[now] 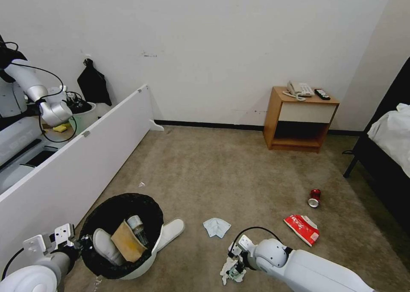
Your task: Pick up the trash bin, then pick up the garbage from the floor and place it into the trash bin.
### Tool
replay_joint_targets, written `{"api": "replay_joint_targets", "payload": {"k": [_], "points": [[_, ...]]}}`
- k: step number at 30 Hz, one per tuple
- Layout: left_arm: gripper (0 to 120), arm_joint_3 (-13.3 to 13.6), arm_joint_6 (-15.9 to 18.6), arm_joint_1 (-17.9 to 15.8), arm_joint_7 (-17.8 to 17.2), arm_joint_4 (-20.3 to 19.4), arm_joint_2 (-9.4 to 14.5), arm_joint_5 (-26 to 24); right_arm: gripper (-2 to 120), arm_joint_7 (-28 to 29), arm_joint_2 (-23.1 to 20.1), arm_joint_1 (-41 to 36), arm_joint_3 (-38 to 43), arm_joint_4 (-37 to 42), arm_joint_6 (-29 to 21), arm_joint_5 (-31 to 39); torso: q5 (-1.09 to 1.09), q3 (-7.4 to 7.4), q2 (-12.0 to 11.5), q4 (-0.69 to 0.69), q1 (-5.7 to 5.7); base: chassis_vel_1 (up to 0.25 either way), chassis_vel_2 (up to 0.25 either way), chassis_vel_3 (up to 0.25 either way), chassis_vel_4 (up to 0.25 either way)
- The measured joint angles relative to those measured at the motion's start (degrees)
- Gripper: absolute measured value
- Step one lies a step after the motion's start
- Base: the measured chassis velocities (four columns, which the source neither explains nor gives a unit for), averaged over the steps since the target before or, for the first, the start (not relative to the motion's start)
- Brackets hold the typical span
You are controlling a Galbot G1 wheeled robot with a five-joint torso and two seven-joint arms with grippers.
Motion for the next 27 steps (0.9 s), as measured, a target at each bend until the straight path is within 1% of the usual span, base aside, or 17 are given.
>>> {"api": "replay_joint_targets", "payload": {"k": [9, 11, 12, 13, 14, 17, 27], "points": [[1, -0.01, 0.00, -0.01, 0.00, 0.02, -0.05, -0.04, 96, 0.91, 1.09, 0.19, -1.01, -1.33, 0.92, 0.45, 0.00, 0.00, 0.01, 0.00, 0.00, 0.000, 0.000, 0.000, 0.000], [1, -0.01, 0.00, 0.05, 0.01, 0.03, -0.09, -0.03, 93, 1.01, 1.43, 0.20, -1.18, -2.26, 1.56, 0.44, 0.00, 0.00, 0.01, 0.00, 0.00, 0.000, 0.000, 0.000, 0.000], [1, -0.01, 0.00, 0.05, 0.01, 0.03, -0.09, -0.03, 93, 1.01, 1.43, 0.20, -1.18, -2.26, 1.56, 0.44, 0.00, 0.00, 0.01, 0.00, 0.00, 0.000, 0.000, 0.000, 0.000], [1, -0.02, 0.00, 0.07, 0.01, 0.00, -0.10, -0.03, 90, 1.02, 1.62, 0.20, -1.24, -2.66, 1.72, 0.42, 0.00, 0.00, 0.01, 0.00, 0.00, 0.000, 0.000, 0.000, 0.000], [1, -0.01, 0.00, 0.08, 0.02, -0.06, -0.11, -0.03, 85, 1.06, 1.94, 0.20, -1.28, -3.29, 1.82, 0.41, 0.00, 0.00, 0.01, 0.00, 0.00, 0.000, 0.000, 0.000, 0.000], [1, -0.01, 0.00, 0.12, 0.03, -0.09, -0.14, -0.03, 81, 1.24, 2.48, -0.08, -1.30, -4.52, 2.21, 0.15, 0.00, 0.00, 0.01, 0.00, 0.00, 0.000, 0.000, 0.000, 0.000], [1, 0.12, 0.00, 0.20, 0.11, -0.07, -0.26, 0.09, 79, 1.51, 3.10, -1.15, -1.24, -5.78, 2.84, -0.10, 0.00, 0.00, 0.01, 0.00, 0.00, 0.000, 0.000, 0.000, 0.000]]}}
